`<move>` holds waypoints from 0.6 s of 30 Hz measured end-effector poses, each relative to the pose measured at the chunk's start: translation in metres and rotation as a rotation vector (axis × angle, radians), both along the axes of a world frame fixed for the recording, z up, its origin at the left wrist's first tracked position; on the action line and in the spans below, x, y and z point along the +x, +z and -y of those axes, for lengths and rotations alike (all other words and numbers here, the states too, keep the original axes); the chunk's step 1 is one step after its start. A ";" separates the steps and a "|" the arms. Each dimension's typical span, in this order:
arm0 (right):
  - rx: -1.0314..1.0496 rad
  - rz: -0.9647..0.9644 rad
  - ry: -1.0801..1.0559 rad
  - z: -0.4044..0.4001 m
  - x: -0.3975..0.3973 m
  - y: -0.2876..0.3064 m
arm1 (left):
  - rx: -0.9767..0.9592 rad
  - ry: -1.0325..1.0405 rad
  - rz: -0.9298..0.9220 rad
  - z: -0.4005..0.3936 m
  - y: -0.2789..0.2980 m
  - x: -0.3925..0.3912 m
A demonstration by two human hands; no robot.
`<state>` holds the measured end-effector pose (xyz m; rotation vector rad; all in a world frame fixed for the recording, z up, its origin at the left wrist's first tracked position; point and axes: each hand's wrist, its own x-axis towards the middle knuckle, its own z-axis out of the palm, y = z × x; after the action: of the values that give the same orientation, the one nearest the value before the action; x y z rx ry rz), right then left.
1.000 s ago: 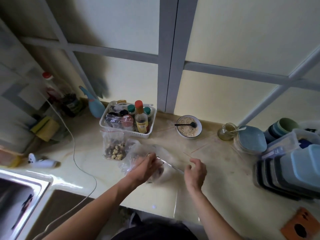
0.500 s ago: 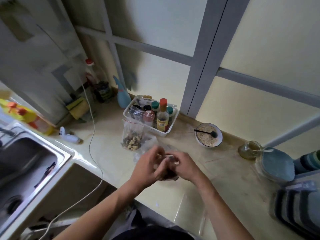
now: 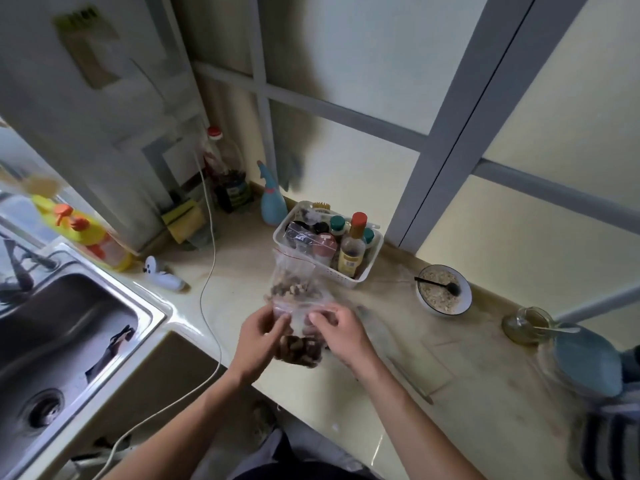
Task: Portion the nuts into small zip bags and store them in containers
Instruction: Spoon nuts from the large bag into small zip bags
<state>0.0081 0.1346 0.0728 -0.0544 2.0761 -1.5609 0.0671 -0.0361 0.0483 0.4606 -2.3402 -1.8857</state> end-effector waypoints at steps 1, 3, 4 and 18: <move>0.009 -0.002 -0.015 0.001 0.000 -0.004 | 0.027 0.097 0.008 0.005 -0.004 -0.002; 0.064 -0.036 -0.046 0.001 -0.003 -0.010 | 0.156 0.290 0.035 0.016 -0.002 -0.007; 0.095 -0.041 -0.060 0.001 -0.004 -0.010 | 0.201 0.372 0.052 0.023 -0.003 -0.011; 0.260 0.073 -0.305 0.025 -0.025 -0.038 | -0.075 -0.006 0.399 0.087 -0.084 -0.081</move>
<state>-0.0171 0.1099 0.0346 0.4257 2.2904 -1.4175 -0.0141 -0.1236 -0.0358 0.8960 -2.6401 -1.8394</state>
